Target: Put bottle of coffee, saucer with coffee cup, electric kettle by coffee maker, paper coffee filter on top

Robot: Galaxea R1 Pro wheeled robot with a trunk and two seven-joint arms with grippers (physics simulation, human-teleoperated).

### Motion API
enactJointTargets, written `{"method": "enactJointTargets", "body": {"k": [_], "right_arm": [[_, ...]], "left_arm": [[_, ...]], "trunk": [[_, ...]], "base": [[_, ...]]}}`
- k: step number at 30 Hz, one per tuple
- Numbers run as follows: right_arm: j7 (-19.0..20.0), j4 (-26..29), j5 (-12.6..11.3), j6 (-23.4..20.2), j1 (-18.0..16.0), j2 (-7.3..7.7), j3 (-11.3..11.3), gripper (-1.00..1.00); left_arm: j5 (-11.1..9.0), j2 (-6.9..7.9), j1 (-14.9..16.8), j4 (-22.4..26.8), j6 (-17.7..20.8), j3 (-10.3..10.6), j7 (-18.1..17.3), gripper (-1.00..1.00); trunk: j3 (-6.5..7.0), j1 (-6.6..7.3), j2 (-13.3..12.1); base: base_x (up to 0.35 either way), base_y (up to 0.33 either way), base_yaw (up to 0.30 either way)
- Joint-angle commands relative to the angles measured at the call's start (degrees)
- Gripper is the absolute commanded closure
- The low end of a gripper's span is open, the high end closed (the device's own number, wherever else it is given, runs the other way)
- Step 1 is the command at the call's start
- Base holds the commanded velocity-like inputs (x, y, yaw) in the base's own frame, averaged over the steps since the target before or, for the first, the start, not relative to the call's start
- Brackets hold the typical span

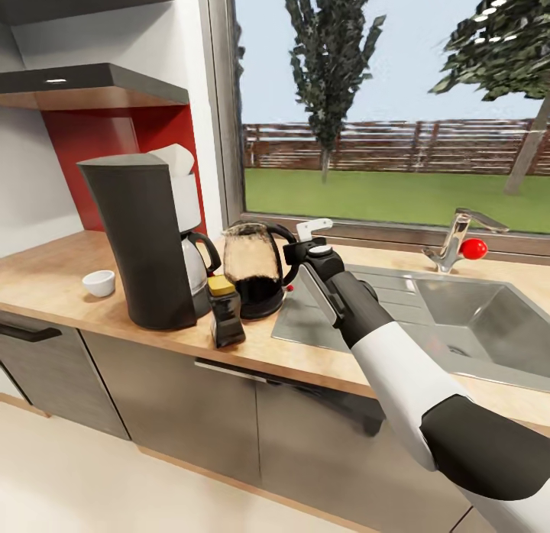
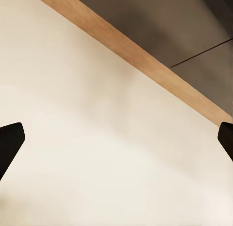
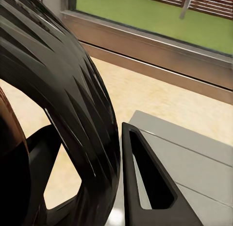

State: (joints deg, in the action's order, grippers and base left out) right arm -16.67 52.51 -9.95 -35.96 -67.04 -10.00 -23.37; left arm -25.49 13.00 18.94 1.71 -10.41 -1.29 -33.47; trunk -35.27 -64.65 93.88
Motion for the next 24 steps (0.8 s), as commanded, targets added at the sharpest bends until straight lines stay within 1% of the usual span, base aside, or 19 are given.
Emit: {"method": "enactJointTargets", "body": {"k": [1,4,5,24], "right_arm": [[-0.5,-0.7,-0.5,-0.3,0.0,0.0,-0.2,1.0],[-0.5,-0.7,-0.6,-0.2,0.0,0.0,-0.2,1.0],[-0.5,-0.7,-0.6,-0.2,0.0,0.0,-0.2,-1.0],[-0.5,-0.7,-0.5,-0.2,0.1,0.0,-0.2,-1.0]], "left_arm": [[0.1,0.01,0.0,-0.1,-0.2,-0.1,-0.2,-1.0],[0.1,0.01,0.0,-0.1,-0.2,-0.1,-0.2,-1.0],[0.1,0.01,0.0,-0.1,-0.2,-0.1,-0.2,-1.0],[0.1,0.01,0.0,-0.1,-0.2,-0.1,-0.2,-1.0]], "trunk": [[-0.07,0.0,0.0],[-0.07,0.0,0.0],[-0.07,0.0,0.0],[-0.07,0.0,0.0]], "base": [[0.0,0.0,0.0],[0.0,0.0,0.0],[0.0,0.0,0.0],[0.0,0.0,0.0]]}}
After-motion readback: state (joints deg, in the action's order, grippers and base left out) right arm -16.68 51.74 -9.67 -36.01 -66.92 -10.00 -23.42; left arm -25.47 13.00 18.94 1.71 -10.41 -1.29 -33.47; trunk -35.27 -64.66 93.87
